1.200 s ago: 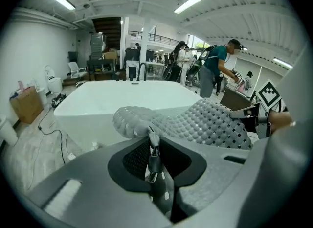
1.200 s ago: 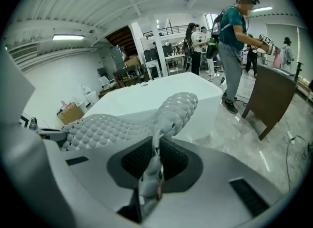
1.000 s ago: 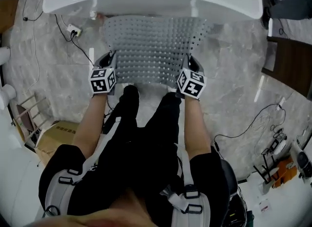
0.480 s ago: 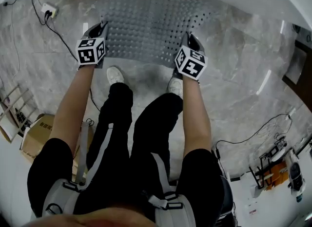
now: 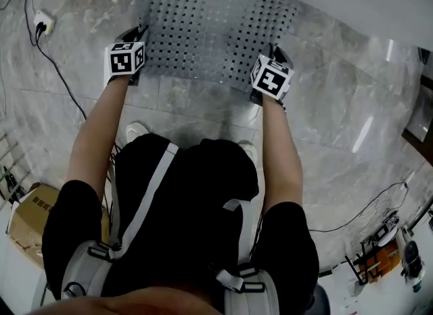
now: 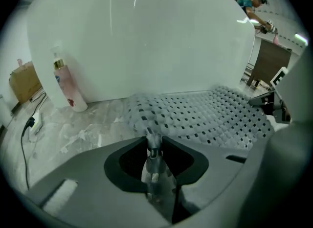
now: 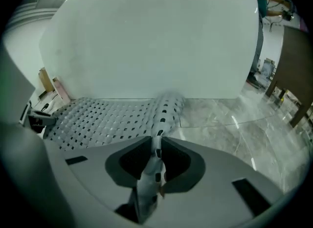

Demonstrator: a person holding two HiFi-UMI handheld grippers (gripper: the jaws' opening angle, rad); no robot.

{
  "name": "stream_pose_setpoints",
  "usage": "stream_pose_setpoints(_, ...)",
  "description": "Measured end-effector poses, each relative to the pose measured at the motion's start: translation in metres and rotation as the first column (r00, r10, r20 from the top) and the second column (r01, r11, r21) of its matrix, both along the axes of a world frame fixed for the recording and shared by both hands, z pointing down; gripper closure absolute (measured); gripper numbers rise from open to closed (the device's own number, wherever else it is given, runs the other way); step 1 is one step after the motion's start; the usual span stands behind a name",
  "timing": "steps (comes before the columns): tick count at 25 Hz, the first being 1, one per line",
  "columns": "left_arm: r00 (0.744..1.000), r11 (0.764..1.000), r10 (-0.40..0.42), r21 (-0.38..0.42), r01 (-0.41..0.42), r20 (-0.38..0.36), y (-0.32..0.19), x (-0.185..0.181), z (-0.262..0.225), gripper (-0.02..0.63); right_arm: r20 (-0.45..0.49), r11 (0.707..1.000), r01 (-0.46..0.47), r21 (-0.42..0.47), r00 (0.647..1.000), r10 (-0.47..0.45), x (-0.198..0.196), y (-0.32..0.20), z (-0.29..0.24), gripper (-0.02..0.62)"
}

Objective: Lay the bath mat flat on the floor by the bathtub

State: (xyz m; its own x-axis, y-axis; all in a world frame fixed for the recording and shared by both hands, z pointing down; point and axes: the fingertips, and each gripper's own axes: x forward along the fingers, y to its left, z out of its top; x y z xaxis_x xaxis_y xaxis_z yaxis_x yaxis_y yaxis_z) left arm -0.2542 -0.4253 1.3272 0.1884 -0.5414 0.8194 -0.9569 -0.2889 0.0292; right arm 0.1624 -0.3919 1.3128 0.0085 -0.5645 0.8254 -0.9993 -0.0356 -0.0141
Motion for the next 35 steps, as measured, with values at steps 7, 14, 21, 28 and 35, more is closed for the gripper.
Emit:
stream_pose_setpoints(7,0.999,0.998,-0.02,-0.055,0.022,0.042,0.002,-0.012,0.035,0.471,0.09,0.999,0.021,-0.044,0.996,-0.017,0.015,0.018,0.016,0.483)
stream_pose_setpoints(14,0.997,0.999,0.02,0.049,-0.024,0.074,0.011,-0.001,-0.067,0.582,0.133,0.996,0.039,0.086,0.99,-0.051,0.006,0.023,-0.069,0.574)
stream_pose_setpoints(21,0.996,0.976,0.081,0.203,-0.074,-0.025,0.036,0.054,-0.343,0.603,0.109,0.949,0.225,0.222,0.961,-0.253,-0.06,0.049,-0.319,0.589)
stream_pose_setpoints(28,0.986,0.921,0.108,0.387,-0.051,-0.126,0.048,0.101,-0.659,0.603,0.108,0.875,0.111,0.471,0.977,-0.182,-0.077,0.039,-0.644,0.591)
stream_pose_setpoints(35,0.969,0.816,0.16,0.578,-0.022,-0.188,0.065,0.14,-0.929,0.603,0.182,0.747,-0.048,0.663,0.978,-0.098,-0.04,0.066,-0.901,0.591)
